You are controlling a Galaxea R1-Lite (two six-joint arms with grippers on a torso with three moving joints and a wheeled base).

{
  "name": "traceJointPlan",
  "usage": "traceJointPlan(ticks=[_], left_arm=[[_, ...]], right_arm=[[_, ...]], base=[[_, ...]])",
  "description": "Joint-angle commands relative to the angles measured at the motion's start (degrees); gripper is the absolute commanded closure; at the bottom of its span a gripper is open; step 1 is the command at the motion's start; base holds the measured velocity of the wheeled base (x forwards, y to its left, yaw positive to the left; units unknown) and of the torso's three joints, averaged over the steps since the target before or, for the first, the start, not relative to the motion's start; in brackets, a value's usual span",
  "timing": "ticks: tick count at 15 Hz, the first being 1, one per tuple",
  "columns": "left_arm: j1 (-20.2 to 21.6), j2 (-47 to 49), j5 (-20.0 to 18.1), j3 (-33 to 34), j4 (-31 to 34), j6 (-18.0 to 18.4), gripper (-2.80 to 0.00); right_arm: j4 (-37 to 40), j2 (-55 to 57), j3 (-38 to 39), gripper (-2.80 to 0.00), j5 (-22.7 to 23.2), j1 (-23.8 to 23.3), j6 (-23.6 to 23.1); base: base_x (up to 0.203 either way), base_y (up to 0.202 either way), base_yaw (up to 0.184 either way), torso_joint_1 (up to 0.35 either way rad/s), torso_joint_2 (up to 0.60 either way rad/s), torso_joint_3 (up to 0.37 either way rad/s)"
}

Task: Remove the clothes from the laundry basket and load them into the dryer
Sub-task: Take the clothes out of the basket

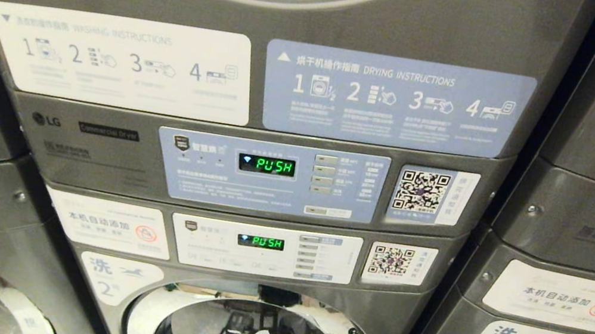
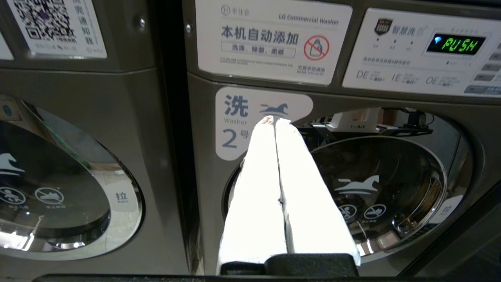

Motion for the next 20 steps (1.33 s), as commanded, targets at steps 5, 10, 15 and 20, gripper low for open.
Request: traceJointPlan(ticks=[5,10,15,20], left_arm=[[0.00,-0.02,0.00,0.79,-0.05,-0.03,0.00],[0.00,-0.02,0.00,0.79,-0.05,-0.03,0.00],[0.00,-0.02,0.00,0.79,-0.05,-0.03,0.00],[0.00,-0.02,0.02,0.79,-0.05,-0.03,0.00]], right_arm=[[-0.05,0.06,2.29,0.00,0.01,0.02,0.02],[-0.03,0.06,2.29,0.00,-0.02,0.02,0.02],[-0.03,0.06,2.29,0.00,0.01,0.02,0.02],[-0.03,0.06,2.29,0.00,-0.07,0.02,0.02]], base=[[0.000,0.000,0.000,-0.240,0.54,0.300],[0.000,0.000,0.000,-0.223,0.53,0.303],[0.000,0.000,0.000,-0.197,0.49,0.298],[0.000,0.000,0.000,-0.170,0.48,0.303]])
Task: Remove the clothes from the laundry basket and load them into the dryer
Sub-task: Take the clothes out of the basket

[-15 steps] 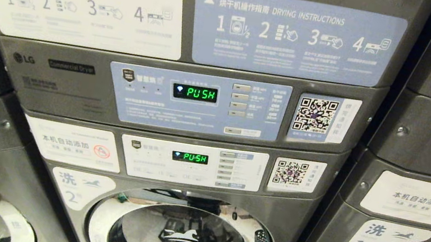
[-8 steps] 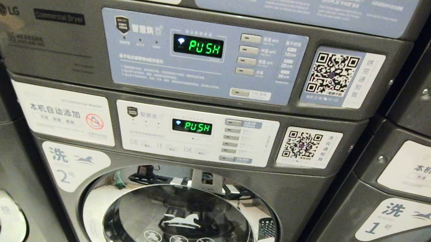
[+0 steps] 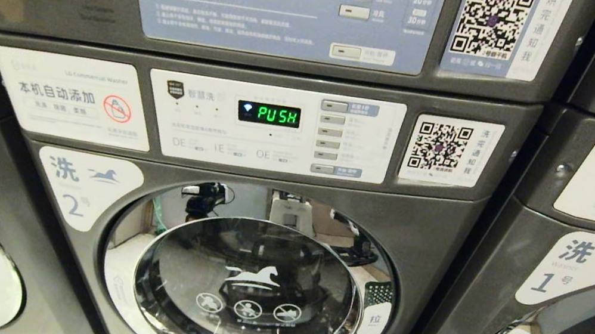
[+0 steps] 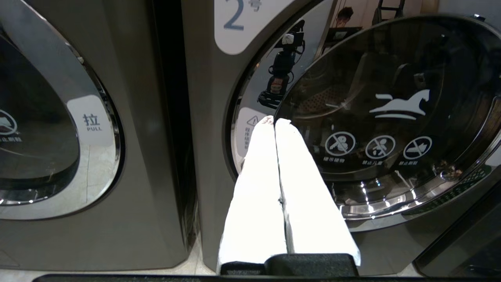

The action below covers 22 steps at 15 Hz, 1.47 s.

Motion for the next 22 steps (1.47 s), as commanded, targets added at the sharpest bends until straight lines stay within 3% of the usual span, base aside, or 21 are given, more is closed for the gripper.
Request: traceJointPlan(ticks=[1,6,17,20,22], left_arm=[[0.00,-0.02,0.00,0.79,-0.05,-0.06,0.00],[0.00,-0.02,0.00,0.79,-0.05,-0.06,0.00],[0.00,-0.02,0.00,0.79,-0.05,-0.06,0.00],[0.00,-0.02,0.00,0.79,-0.05,-0.06,0.00],[0.00,-0.02,0.00,0.79,-0.05,-0.06,0.00]], right_arm=[[-0.09,0.06,2.29,0.00,-0.07,0.02,0.02],[-0.27,0.06,2.29,0.00,-0.07,0.02,0.02],[0.36,0.07,1.91,0.00,-0.58,-0.16,0.59],[6.84,4.68,-8.00,0.00,-1.18,-0.16,1.12],[9.27,15.06,-11.94,0.00,-1.20,-0.16,2.87]], base=[[0.000,0.000,0.000,-0.150,0.46,0.305],[0.000,0.000,0.000,-0.104,0.36,0.254],[0.000,0.000,0.000,-0.003,0.01,0.008],[0.000,0.000,0.000,0.000,0.00,0.000],[0.000,0.000,0.000,0.000,0.00,0.000]])
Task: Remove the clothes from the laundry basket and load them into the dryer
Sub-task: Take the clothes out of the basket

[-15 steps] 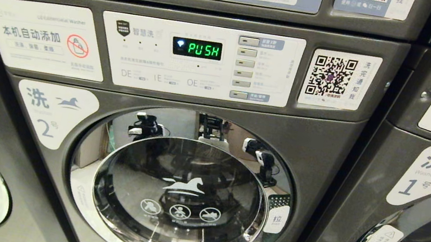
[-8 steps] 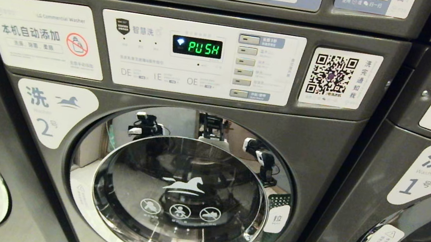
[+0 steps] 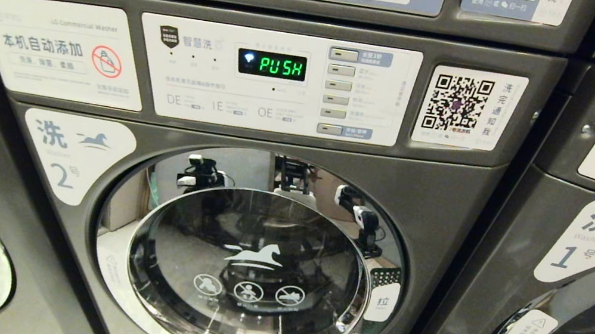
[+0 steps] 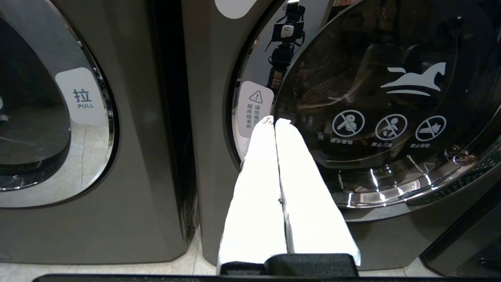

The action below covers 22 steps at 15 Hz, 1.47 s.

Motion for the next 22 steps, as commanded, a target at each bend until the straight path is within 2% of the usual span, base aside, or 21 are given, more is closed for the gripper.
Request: traceJointPlan(ticks=[1,3,5,8,10,12,14,16,19,22], left_arm=[[0.00,-0.02,0.05,0.79,-0.03,-0.04,0.00],[0.00,-0.02,0.03,0.79,-0.03,-0.04,0.00],[0.00,-0.02,0.03,0.79,-0.03,-0.04,0.00],[0.00,-0.02,0.03,0.79,-0.03,-0.04,0.00],[0.00,-0.02,0.03,0.79,-0.03,-0.04,0.00],[0.00,-0.02,0.03,0.79,-0.03,-0.04,0.00],[0.00,-0.02,0.03,0.79,-0.03,-0.04,0.00],[0.00,-0.02,0.03,0.79,-0.03,-0.04,0.00],[0.00,-0.02,0.03,0.79,-0.03,-0.04,0.00],[0.00,-0.02,0.03,0.79,-0.03,-0.04,0.00]], right_arm=[[0.62,12.42,-3.69,0.00,0.09,0.02,1.86],[-0.26,25.32,-6.46,0.00,0.62,0.05,6.72],[-5.45,39.03,-7.42,0.00,2.20,0.07,11.65],[-18.89,59.15,-6.28,0.00,3.84,0.00,17.59],[-30.10,71.13,-4.34,0.00,4.25,-0.85,19.45],[-42.53,81.04,-1.68,0.00,4.42,-5.50,18.83],[-51.65,88.92,0.42,0.00,5.09,-14.70,14.62],[-60.56,97.51,1.74,0.00,7.13,-19.99,11.55],[-73.47,111.80,4.34,0.00,8.90,-23.54,8.56],[-79.97,127.79,9.16,0.00,9.30,-24.68,7.27]], base=[[0.000,0.000,0.000,0.000,0.00,0.000],[0.000,0.000,0.000,0.000,0.00,0.000],[0.000,0.000,0.000,0.000,0.00,0.000],[0.000,0.000,0.000,0.000,0.00,0.000],[0.000,0.000,0.000,0.000,0.00,0.000],[0.000,0.000,0.000,0.000,0.00,0.000],[0.000,0.000,0.000,0.000,0.00,0.000],[0.000,0.000,0.000,0.000,0.00,0.000],[0.000,0.000,0.000,0.000,0.00,0.000],[0.000,0.000,0.000,0.000,0.00,0.000]])
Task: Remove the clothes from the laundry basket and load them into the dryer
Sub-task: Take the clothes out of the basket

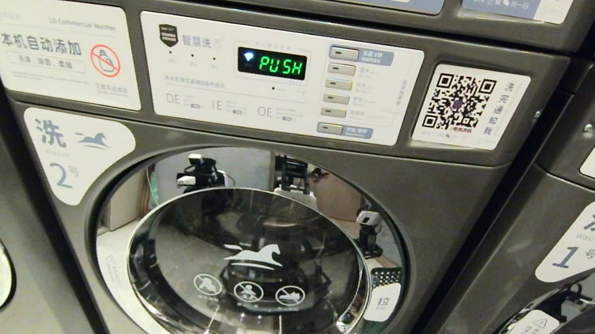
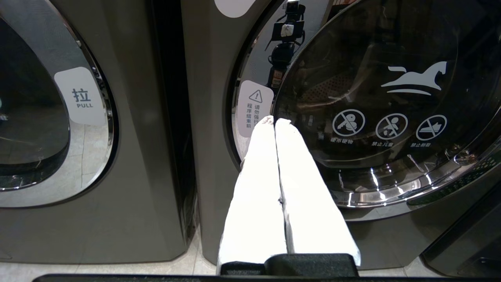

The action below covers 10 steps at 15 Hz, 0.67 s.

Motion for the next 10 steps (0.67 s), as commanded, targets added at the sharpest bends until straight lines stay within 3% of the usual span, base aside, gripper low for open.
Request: traceJointPlan(ticks=[1,10], left_arm=[[0.00,-0.02,0.03,0.79,-0.03,-0.03,0.00],[0.00,-0.02,0.03,0.79,-0.03,-0.03,0.00]], right_arm=[[-2.27,13.47,2.75,0.00,0.19,-0.79,-0.25],[-4.05,19.15,4.58,0.00,0.17,-7.89,-3.96]], base=[[0.000,0.000,0.000,0.000,0.00,0.000],[0.000,0.000,0.000,0.000,0.00,0.000]])
